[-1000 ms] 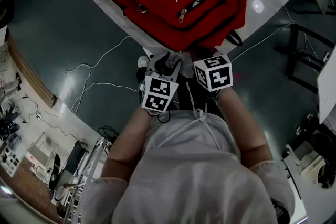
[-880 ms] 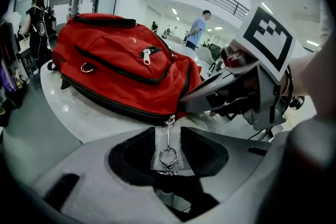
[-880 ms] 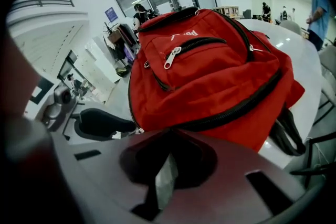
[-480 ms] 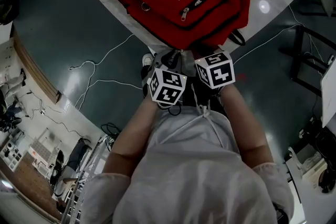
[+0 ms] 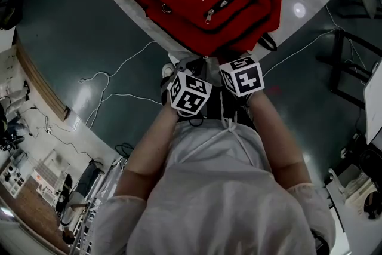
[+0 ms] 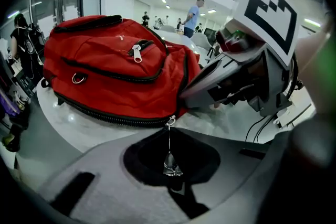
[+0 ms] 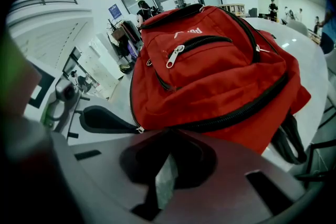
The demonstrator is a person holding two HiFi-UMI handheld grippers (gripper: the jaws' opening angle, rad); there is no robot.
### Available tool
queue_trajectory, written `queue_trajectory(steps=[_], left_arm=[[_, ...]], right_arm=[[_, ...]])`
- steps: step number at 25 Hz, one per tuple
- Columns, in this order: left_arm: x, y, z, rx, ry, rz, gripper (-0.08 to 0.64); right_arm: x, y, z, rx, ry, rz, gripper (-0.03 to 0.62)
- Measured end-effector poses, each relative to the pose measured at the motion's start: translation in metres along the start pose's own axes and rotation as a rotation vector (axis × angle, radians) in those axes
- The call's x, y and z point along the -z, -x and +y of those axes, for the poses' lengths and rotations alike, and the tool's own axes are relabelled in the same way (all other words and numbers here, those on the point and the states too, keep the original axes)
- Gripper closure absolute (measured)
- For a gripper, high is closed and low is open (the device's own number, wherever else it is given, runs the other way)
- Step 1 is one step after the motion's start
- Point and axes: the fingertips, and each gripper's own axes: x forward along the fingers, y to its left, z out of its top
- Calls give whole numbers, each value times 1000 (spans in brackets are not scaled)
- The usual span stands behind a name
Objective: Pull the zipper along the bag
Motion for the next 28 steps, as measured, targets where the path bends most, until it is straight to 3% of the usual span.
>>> queue_trajectory(steps=[5,9,12,16,28], left_arm=[[0,2,2,32,31,-1,537],[3,4,7,53,8,15,538],[3,7,14,78,49,8,538],[7,13,26,76,78,-7,538],[8,28,71,32,9,-22,538]], right_arm=[[-1,-2,1,41,75,50,565],[0,-3,1,76,133,106,565],[0,-4,0,100,160,132,565],[1,-4,0,123,145,141,565],[-5,-3,3,198,89,155,565]])
